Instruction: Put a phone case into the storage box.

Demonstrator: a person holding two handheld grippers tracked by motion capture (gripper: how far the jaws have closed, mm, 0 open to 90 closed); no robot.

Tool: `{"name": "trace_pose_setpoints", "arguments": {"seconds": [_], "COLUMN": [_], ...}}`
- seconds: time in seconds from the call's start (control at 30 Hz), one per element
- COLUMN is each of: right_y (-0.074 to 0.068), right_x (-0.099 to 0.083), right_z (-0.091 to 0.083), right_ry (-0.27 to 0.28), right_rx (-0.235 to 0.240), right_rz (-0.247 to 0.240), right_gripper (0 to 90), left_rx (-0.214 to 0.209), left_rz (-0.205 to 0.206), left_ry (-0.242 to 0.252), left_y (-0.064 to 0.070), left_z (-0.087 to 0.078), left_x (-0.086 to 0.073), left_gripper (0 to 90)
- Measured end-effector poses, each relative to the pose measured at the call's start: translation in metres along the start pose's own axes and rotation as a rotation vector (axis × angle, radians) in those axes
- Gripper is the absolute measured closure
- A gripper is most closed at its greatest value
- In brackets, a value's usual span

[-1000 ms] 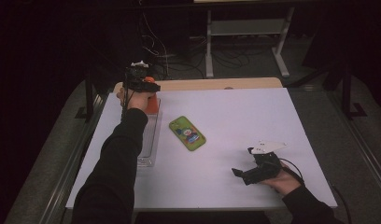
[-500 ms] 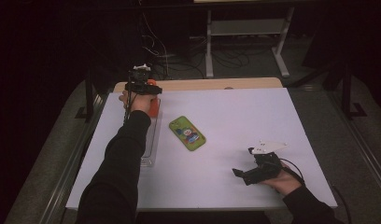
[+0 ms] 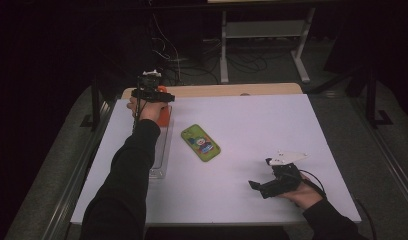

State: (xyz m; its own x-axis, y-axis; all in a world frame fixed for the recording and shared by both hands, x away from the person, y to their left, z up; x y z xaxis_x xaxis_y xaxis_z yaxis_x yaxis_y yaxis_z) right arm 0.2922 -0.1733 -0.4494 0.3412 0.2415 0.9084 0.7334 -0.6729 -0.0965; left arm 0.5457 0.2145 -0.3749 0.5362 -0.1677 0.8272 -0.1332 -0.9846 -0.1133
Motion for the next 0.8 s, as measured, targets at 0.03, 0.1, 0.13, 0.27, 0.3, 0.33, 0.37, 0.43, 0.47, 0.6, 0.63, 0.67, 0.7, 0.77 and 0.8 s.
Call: {"name": "trace_pose_setpoints", "arguments": {"seconds": [0.03, 0.1, 0.13, 0.27, 0.3, 0.33, 0.37, 0.43, 0.47, 0.6, 0.63, 0.67, 0.7, 0.77, 0.8], "right_y": [0.0, 0.0, 0.0, 0.0, 0.0, 0.0, 0.0, 0.0, 0.0, 0.0, 0.0, 0.0, 0.0, 0.0, 0.0], "right_x": [0.0, 0.0, 0.0, 0.0, 0.0, 0.0, 0.0, 0.0, 0.0, 0.0, 0.0, 0.0, 0.0, 0.0, 0.0], "right_z": [0.0, 0.0, 0.0, -0.001, 0.0, 0.0, 0.0, 0.0, 0.0, 0.0, 0.0, 0.0, 0.0, -0.001, -0.001], "right_ry": [-0.001, -0.002, -0.001, -0.001, -0.002, -0.002, -0.002, -0.001, -0.002, -0.003, -0.003, -0.004, -0.004, -0.006, -0.005], "right_rx": [0.0, -0.001, 0.0, -0.001, -0.001, -0.001, -0.002, -0.003, -0.003, -0.005, -0.006, -0.007, -0.007, -0.008, -0.008], "right_rz": [0.002, 0.001, 0.002, 0.003, 0.003, 0.0, 0.003, 0.002, 0.003, 0.005, 0.005, 0.01, 0.01, 0.009, 0.006], "right_gripper": [0.0, 0.0, 0.0, 0.0, 0.0, 0.0, 0.0, 0.0, 0.0, 0.0, 0.0, 0.0, 0.0, 0.0, 0.0], "left_rx": [0.005, 0.003, 0.0, -0.038, -0.045, -0.056, -0.073, -0.095, -0.11, -0.142, -0.157, -0.183, -0.198, -0.231, -0.252], "left_rz": [0.0, -0.008, -0.009, 0.005, 0.008, 0.001, 0.001, 0.021, 0.034, 0.04, 0.036, 0.032, 0.037, 0.045, 0.049], "left_ry": [0.0, 0.007, 0.009, 0.013, 0.008, 0.01, 0.008, 0.003, 0.002, 0.012, 0.013, 0.016, 0.011, 0.017, 0.021], "left_y": [-0.001, -0.003, -0.004, -0.007, -0.008, -0.008, -0.009, -0.01, -0.011, -0.015, -0.016, -0.018, -0.019, -0.019, -0.019], "left_z": [-0.001, -0.002, -0.004, -0.011, -0.014, -0.016, -0.018, -0.024, -0.028, -0.041, -0.044, -0.048, -0.051, -0.059, -0.063], "left_x": [0.0, 0.001, 0.002, 0.005, 0.006, 0.006, 0.006, 0.006, 0.007, 0.007, 0.006, 0.005, 0.005, 0.004, 0.004], "left_gripper": [1.4, 0.5, 0.3, 0.0, 0.0, 0.0, 0.0, 0.0, 0.0, 0.0, 0.0, 0.0, 0.0, 0.0, 0.0]}}
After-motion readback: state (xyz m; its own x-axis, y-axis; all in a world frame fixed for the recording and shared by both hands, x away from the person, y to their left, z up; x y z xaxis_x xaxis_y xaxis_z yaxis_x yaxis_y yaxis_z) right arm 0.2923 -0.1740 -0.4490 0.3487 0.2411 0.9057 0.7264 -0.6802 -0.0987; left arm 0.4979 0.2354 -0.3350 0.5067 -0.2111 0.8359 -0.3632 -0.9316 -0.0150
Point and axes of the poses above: each handheld gripper's, and its own axes: z roughly forward along the jaws, x roughly out of its top, y roughly to its right, the point moved 2 cm from there along z, roughly forward along the jaws, and after that the axes turned 14 degrees about y, right-handed, at the moved point
